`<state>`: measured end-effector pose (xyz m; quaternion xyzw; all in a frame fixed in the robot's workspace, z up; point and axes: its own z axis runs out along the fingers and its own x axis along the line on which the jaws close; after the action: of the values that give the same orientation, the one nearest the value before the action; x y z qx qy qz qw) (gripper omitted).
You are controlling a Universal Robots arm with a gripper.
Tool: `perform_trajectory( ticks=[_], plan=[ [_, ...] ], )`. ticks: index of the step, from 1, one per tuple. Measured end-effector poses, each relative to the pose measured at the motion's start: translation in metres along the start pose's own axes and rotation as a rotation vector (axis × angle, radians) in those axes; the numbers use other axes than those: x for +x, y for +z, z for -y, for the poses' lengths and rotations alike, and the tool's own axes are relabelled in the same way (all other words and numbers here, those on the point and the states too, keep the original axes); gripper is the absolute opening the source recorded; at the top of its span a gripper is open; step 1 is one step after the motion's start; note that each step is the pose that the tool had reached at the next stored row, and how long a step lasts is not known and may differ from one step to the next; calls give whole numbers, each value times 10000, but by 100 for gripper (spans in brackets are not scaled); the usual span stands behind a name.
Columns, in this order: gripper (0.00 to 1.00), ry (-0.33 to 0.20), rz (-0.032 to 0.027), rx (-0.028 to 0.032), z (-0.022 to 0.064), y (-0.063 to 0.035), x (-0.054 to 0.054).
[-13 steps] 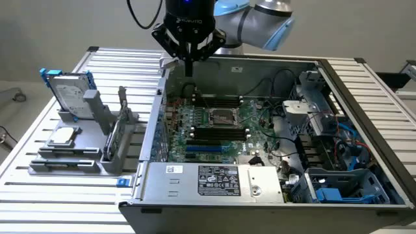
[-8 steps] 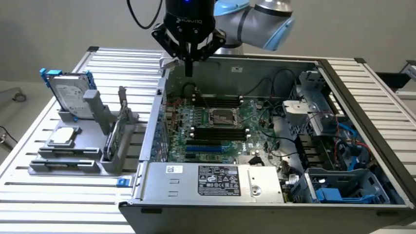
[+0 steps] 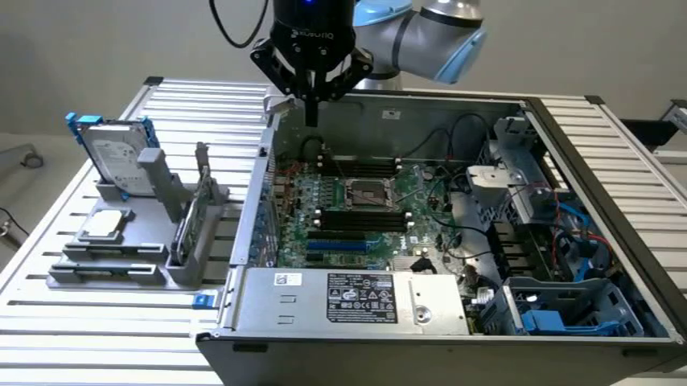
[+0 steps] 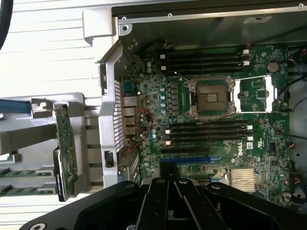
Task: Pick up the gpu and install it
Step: 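Reach for the gpu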
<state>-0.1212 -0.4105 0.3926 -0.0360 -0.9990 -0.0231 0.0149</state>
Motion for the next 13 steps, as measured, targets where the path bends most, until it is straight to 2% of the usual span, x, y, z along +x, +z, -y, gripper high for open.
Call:
perform_trajectory(
  ticks=[3, 13],
  plan=[
    [11, -2, -24, 2, 5, 1, 52],
    [11, 2, -39, 3, 29, 46, 504]
  ],
)
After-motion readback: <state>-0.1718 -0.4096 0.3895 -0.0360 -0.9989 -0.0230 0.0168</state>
